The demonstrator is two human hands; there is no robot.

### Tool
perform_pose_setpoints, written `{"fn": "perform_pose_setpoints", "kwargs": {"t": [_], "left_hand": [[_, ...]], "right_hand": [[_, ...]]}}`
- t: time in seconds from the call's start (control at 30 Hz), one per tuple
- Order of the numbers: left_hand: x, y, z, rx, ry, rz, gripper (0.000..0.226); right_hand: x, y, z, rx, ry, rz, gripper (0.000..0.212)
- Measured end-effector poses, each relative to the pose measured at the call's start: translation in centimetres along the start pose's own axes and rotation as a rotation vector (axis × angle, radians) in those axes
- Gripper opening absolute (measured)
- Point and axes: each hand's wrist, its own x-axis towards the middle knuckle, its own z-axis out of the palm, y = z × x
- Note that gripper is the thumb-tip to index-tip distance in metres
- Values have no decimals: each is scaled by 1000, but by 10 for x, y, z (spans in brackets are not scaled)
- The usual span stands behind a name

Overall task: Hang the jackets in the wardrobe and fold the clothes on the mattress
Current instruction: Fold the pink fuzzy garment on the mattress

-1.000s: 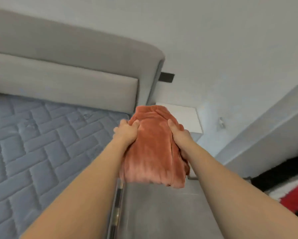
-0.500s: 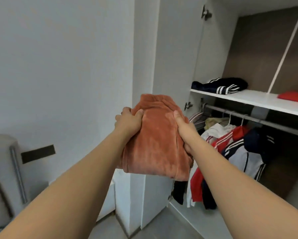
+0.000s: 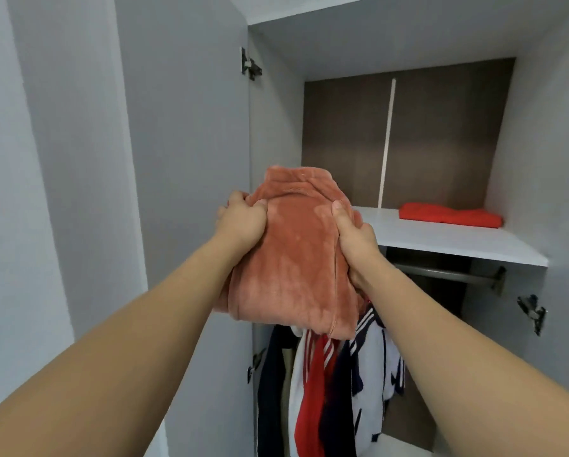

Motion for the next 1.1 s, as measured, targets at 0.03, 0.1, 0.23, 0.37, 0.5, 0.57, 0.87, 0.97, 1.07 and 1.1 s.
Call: {"fn": "perform_pose_setpoints", "kwargs": {"t": [0.03, 0.1, 0.23, 0.37, 0.5, 0.57, 0.87, 0.97, 1.07, 1.1], "left_hand": [[15, 9, 15, -26, -37, 23, 48], [41, 33, 46, -68, -106, 78, 48], [82, 89, 114, -108, -191, 203, 47], [116, 140, 179, -116, -242, 315, 46], [142, 174, 250, -125, -289, 322, 42], [150, 188, 289, -139, -331, 297, 41], [174, 162, 467, 218, -595, 103, 65], [185, 154, 500, 349, -698, 166, 59], [191, 155, 505, 223, -787, 185, 46], [192, 153, 506, 166, -789, 176, 45]], "right_hand": [[15, -6, -8, -12, 42, -24, 56], [41, -20, -30, -35, 140, -75, 62], [90, -51, -83, -57, 334, -132, 83], [143, -82, -138, -110, 457, -207, 91], [194, -103, -197, -206, 518, -206, 94], [219, -109, -228, -268, 546, -184, 94], [314, -70, -313, -1170, 630, 127, 61], [328, -45, -312, -1360, 441, 134, 61], [329, -20, -328, -1284, 401, 132, 63], [327, -15, -336, -1264, 399, 117, 63]]}}
